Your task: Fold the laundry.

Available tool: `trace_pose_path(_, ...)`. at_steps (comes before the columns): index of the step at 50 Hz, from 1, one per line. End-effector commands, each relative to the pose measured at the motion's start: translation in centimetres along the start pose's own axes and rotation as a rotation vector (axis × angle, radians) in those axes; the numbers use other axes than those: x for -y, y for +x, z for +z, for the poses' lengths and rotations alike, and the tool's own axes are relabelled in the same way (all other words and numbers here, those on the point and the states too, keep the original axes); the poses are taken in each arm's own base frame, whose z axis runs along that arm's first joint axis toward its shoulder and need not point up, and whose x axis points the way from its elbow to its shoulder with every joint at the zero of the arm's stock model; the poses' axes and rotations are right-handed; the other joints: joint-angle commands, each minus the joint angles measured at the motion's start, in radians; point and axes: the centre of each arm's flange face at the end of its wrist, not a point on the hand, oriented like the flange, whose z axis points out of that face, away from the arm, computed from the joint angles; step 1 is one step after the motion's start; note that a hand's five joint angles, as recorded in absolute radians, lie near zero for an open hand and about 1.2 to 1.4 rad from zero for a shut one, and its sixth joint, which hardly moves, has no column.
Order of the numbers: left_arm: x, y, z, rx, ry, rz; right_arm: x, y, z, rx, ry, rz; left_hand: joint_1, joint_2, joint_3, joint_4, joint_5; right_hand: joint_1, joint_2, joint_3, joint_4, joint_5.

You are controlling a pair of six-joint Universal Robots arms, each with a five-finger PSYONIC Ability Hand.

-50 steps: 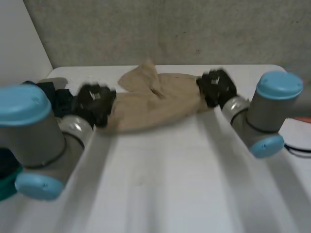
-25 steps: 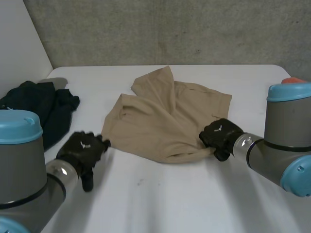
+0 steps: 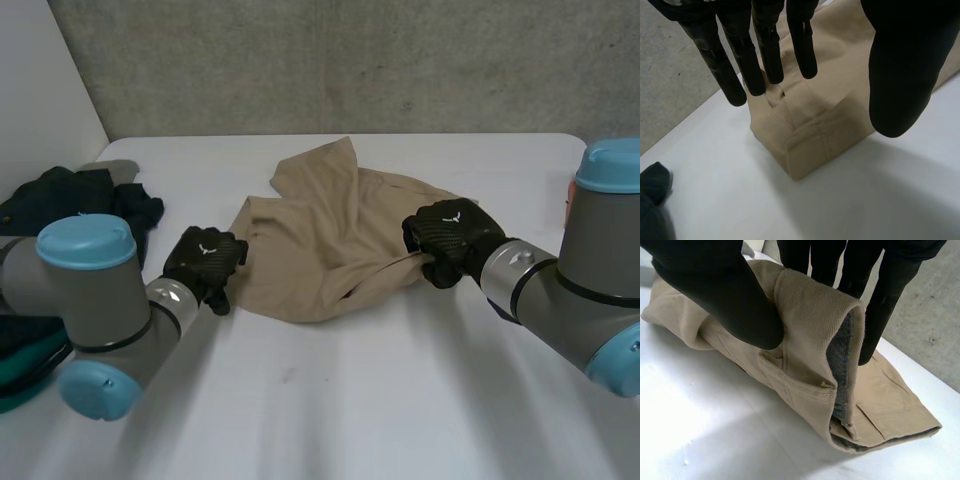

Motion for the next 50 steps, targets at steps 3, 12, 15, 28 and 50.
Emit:
trace_pose_path(3, -0.8, -0.2, 2.0, -0.018, -0.021, 0.003, -0.6, 0.4, 0.6, -0.011, -0.013, 0.003, 0.103, 0.104, 0.105, 0.1, 0.099, 0.271, 0.2, 0.205, 0.196, 0.202)
trace_pose_path(12, -1.4, -0.2, 3.2, -0.016, -0.032, 0.05, -0.9, 0.9, 0.9, -0.022, -0.011, 0.005, 0.171, 0.172, 0.172, 0.167, 0.167, 0.271, 0.2, 0.205, 0.196, 0.202)
trace_pose_path(15, -1.4, -0.3, 3.6, -0.013, -0.03, 0.067, -1.0, 0.9, 1.0, -0.023, -0.014, 0.007, 0.293, 0.295, 0.295, 0.29, 0.29, 0.271, 0.2, 0.205, 0.196, 0.202)
trace_pose_path(28, 1.2, -1.7, 1.9, 0.073, -0.01, 0.071, -1.1, 1.1, 1.0, -0.031, -0.018, -0.002, 0.863, 0.864, 0.865, 0.86, 0.859, 0.271, 0.2, 0.205, 0.196, 0.202)
trace_pose_path(50, 1.2, 2.7, -16.4, -0.33, -0.406, 0.371, -5.3, -0.6, -5.6, 0.305, -0.553, -0.365, 0.863, 0.864, 0.865, 0.86, 0.859, 0.271, 0.2, 0.205, 0.196, 0.202)
